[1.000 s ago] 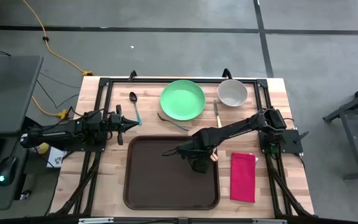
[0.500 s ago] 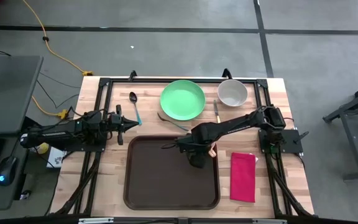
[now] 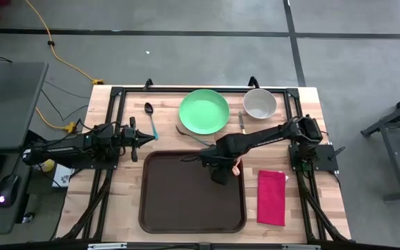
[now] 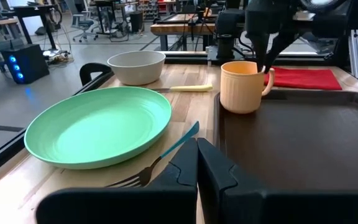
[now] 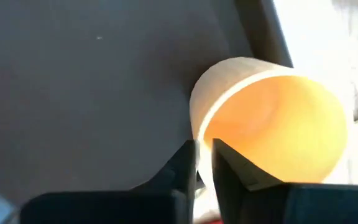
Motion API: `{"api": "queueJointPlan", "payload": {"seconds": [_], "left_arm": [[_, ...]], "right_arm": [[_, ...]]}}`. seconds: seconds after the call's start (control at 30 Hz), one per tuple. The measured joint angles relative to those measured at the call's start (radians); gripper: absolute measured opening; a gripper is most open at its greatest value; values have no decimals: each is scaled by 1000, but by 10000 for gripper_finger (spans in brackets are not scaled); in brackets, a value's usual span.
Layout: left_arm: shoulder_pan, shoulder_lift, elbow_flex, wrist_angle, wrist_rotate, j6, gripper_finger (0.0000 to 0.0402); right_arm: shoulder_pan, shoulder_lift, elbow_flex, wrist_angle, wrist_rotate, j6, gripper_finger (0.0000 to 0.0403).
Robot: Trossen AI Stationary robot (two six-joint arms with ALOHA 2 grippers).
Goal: Set up tray
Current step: Put the light orange mug on the black serving tray, then put the green plate on the black serving tray
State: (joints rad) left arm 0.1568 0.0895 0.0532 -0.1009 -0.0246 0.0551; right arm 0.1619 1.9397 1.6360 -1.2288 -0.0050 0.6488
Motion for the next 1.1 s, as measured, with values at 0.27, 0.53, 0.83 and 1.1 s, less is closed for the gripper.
{"api": "queueJointPlan", "payload": {"seconds": [0.27,0.53,0.83,1.1], "left_arm": [[0,0,0,0,0,0,31],[0,0,0,0,-1,0,31],[0,0,0,0,-1,0,31],[0,0,0,0,-2,0,31]], "right_arm": [[-14,-80,0,32,-90,35,136],[-138,-220,1,230,71,-89,171],[-384,-173,1,328,-71,-384,172],[-440,-28,42,274,-155,-707,172]]}}
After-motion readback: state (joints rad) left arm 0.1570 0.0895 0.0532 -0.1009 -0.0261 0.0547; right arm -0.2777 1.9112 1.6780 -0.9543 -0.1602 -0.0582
